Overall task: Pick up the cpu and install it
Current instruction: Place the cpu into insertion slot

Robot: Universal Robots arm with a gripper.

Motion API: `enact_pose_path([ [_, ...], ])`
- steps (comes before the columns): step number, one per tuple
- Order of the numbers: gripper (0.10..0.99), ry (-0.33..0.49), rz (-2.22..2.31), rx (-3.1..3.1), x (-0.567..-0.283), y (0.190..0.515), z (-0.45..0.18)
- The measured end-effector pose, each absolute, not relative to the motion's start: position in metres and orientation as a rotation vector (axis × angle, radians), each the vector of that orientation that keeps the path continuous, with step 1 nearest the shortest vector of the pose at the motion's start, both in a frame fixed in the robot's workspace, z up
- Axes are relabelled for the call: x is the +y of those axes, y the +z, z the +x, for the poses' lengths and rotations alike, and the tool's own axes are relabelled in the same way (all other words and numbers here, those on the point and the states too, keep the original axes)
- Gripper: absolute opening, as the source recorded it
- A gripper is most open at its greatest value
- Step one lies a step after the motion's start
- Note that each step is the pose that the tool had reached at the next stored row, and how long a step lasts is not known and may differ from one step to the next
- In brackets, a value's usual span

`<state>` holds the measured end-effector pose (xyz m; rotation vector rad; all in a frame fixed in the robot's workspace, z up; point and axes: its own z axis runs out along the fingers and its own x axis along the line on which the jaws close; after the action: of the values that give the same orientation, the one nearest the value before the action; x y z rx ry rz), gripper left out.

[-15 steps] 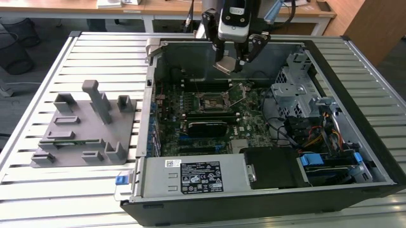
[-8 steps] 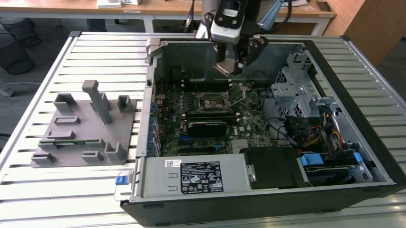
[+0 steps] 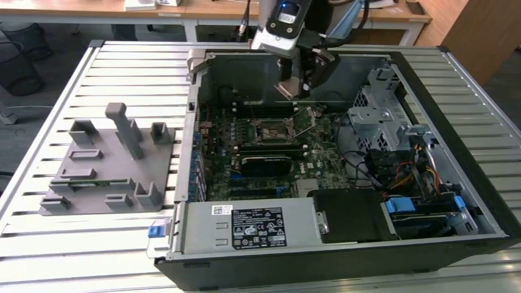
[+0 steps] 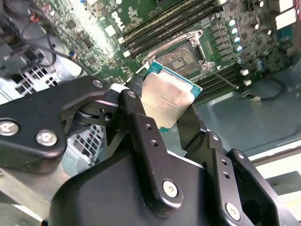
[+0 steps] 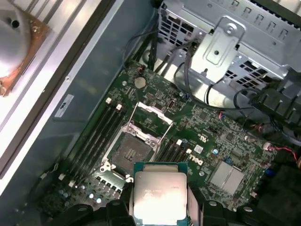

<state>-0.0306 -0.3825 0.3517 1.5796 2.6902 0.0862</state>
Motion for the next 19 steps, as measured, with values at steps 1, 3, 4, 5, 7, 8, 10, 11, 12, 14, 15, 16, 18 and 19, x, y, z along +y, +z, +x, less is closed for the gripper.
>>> enact_pose_path([
  [1, 0.541, 0.086, 1.604, 2.675, -0.382, 0.351, -0.031],
  [3, 0.541, 0.085, 1.65, 2.646, -0.382, 0.35, -0.031],
  [4, 0.541, 0.085, 1.672, 2.631, -0.382, 0.35, -0.031],
  [5, 0.541, 0.085, 1.697, 2.615, -0.382, 0.349, -0.031],
  [7, 0.541, 0.084, 1.742, 2.584, -0.382, 0.347, -0.031],
  [8, 0.541, 0.083, 1.765, 2.568, -0.382, 0.347, -0.031],
  [10, 0.541, 0.083, 1.809, 2.536, -0.382, 0.345, -0.031],
  [11, 0.541, 0.082, 1.83, 2.52, -0.382, 0.344, -0.031],
  [12, 0.541, 0.082, 1.851, 2.504, -0.382, 0.344, -0.031],
  [14, 0.541, 0.081, 1.892, 2.472, -0.382, 0.342, -0.031],
  [15, 0.541, 0.081, 1.915, 2.454, -0.382, 0.342, -0.031],
  [16, 0.541, 0.081, 1.937, 2.436, -0.382, 0.341, -0.031],
  [18, 0.541, 0.08, 1.98, 2.4, -0.382, 0.341, -0.031],
  [19, 0.541, 0.079, 2.001, 2.382, -0.382, 0.34, -0.031],
])
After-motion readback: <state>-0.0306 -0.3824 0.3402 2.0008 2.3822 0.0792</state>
